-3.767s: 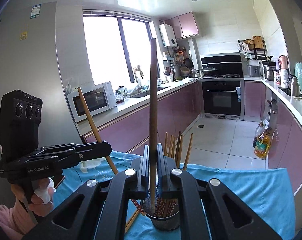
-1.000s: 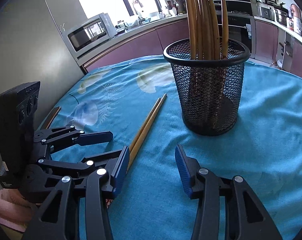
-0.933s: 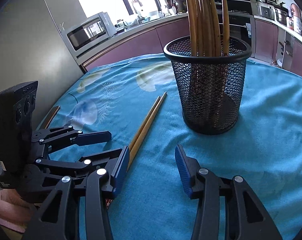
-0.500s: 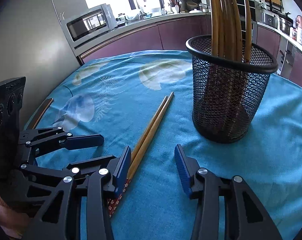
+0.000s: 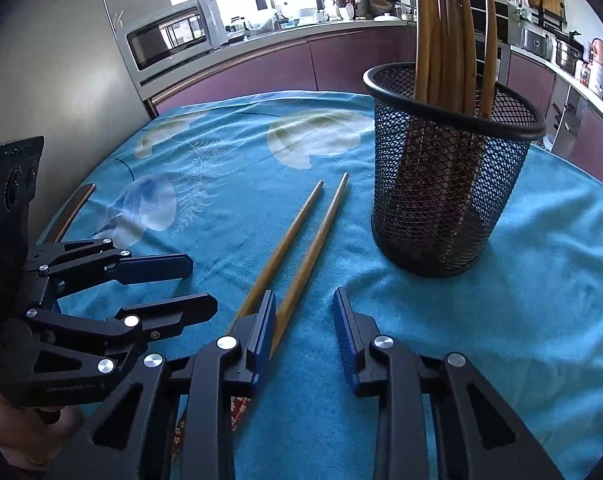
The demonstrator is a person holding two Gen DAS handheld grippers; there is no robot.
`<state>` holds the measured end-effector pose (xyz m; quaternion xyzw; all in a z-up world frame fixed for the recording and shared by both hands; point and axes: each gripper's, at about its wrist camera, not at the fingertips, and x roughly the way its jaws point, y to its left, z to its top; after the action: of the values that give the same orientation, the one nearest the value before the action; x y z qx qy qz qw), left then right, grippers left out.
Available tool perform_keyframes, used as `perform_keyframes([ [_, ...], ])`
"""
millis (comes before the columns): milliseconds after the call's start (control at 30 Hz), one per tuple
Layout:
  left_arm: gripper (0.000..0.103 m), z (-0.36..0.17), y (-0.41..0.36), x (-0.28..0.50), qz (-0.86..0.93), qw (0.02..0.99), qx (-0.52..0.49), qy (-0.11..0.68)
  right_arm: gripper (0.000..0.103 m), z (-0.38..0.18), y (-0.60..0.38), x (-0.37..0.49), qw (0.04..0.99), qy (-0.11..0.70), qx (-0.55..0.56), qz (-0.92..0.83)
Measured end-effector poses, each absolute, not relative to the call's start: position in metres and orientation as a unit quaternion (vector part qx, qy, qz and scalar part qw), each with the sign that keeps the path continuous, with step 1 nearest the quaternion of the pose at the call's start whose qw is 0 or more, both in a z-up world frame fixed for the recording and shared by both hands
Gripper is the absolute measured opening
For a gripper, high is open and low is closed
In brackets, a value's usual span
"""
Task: Organize utensils
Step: 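Move both tools toward the last two chopsticks on the cloth, then grasp a chopstick with the right tool while the left tool grasps the other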
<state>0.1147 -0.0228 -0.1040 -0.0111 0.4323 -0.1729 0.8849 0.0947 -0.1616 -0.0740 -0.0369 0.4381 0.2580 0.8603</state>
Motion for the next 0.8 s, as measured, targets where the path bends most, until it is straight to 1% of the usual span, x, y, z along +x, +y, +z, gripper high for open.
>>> perform_keyframes([
  [200, 0.045, -0.105, -0.039, 0.115, -0.197, 0.878, 0.000, 0.436, 0.028, -0.075, -0.169, 0.099, 0.854, 0.448, -0.010, 0.267],
  [367, 0.044, -0.107, -0.049, 0.120, -0.195, 0.877, 0.010, 0.438, 0.027, -0.075, -0.170, 0.101, 0.852, 0.450, -0.012, 0.267],
  [467, 0.039, -0.108, -0.048, 0.123, -0.189, 0.878, 0.008, 0.440, 0.027, -0.075, -0.170, 0.102, 0.853, 0.449, -0.016, 0.266],
  [500, 0.039, -0.108, -0.048, 0.125, -0.188, 0.877, 0.007, 0.441, 0.027, -0.075, -0.169, 0.103, 0.854, 0.448, -0.018, 0.265],
  [600, 0.032, -0.108, -0.045, 0.128, -0.187, 0.876, 0.000, 0.444, 0.026, -0.076, -0.166, 0.104, 0.856, 0.446, -0.027, 0.261],
  [733, 0.030, -0.107, -0.044, 0.134, -0.185, 0.874, -0.005, 0.450, 0.023, -0.076, -0.161, 0.107, 0.860, 0.443, -0.038, 0.252],
  [800, 0.029, -0.107, -0.045, 0.140, -0.182, 0.873, -0.008, 0.452, 0.019, -0.077, -0.160, 0.108, 0.862, 0.441, -0.040, 0.245],
])
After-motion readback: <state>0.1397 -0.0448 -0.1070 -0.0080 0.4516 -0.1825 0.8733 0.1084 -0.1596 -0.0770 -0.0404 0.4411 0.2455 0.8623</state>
